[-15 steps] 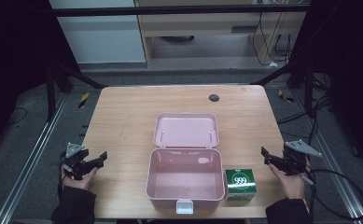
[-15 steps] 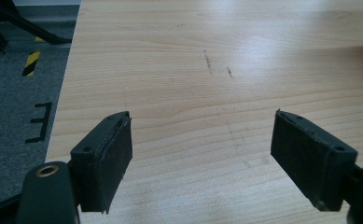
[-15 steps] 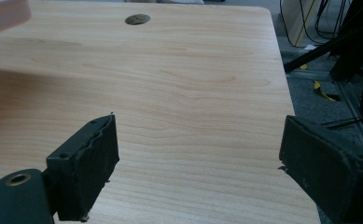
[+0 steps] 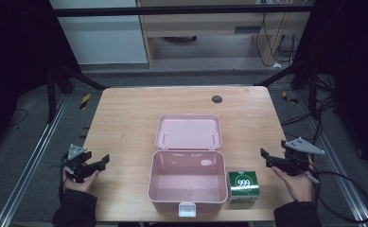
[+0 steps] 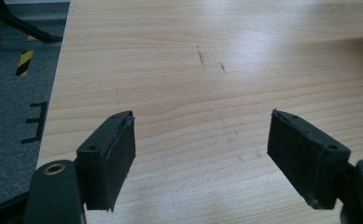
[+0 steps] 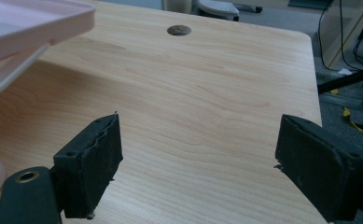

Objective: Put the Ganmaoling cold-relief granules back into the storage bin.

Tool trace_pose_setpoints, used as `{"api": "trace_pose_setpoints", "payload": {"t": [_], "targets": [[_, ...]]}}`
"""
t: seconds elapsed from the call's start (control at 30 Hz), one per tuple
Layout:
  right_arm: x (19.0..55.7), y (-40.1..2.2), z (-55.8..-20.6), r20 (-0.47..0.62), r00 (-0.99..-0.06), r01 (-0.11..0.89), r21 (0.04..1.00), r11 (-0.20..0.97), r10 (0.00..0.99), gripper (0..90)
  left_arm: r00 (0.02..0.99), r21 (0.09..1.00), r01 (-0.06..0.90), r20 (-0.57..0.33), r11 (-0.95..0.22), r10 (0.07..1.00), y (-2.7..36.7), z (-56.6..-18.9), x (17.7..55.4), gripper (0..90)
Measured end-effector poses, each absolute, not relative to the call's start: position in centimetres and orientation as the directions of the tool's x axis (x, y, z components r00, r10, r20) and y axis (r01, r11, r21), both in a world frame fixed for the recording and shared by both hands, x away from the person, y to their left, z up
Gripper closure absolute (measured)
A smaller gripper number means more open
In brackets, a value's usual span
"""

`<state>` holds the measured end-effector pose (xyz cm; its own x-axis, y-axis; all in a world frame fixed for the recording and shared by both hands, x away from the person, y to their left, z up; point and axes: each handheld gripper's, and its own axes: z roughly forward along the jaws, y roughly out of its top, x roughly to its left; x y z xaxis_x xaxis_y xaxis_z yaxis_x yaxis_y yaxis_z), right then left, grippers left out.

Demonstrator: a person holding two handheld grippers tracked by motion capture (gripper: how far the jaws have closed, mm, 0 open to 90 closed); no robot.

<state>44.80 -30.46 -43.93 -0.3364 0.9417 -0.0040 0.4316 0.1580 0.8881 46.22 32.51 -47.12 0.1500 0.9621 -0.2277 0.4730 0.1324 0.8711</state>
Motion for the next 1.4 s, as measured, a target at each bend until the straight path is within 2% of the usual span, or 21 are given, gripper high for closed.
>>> {"api": "trace_pose_setpoints", "payload": {"t": [0.63, 1.07, 1.4], "targets": [[45.1, -29.6, -39.3, -0.078, -0.462, 0.405, 0.868, 0.288, 0.884, 13.5, 0.181, 0.860, 0.503, -0.207, 0.090, 0.961, 32.0, -47.3, 46.3, 23.1], [44.8, -27.8, -37.0, -0.143, -0.646, 0.394, 0.778, 0.489, 0.750, 11.9, 0.188, 0.856, 0.511, -0.200, 0.078, 0.962, 31.8, -47.4, 46.3, 23.2], [44.3, -26.5, -36.7, -0.167, -0.742, 0.359, 0.719, 0.596, 0.649, 10.3, 0.193, 0.854, 0.515, -0.194, 0.069, 0.962, 31.8, -47.4, 46.3, 23.2]]}}
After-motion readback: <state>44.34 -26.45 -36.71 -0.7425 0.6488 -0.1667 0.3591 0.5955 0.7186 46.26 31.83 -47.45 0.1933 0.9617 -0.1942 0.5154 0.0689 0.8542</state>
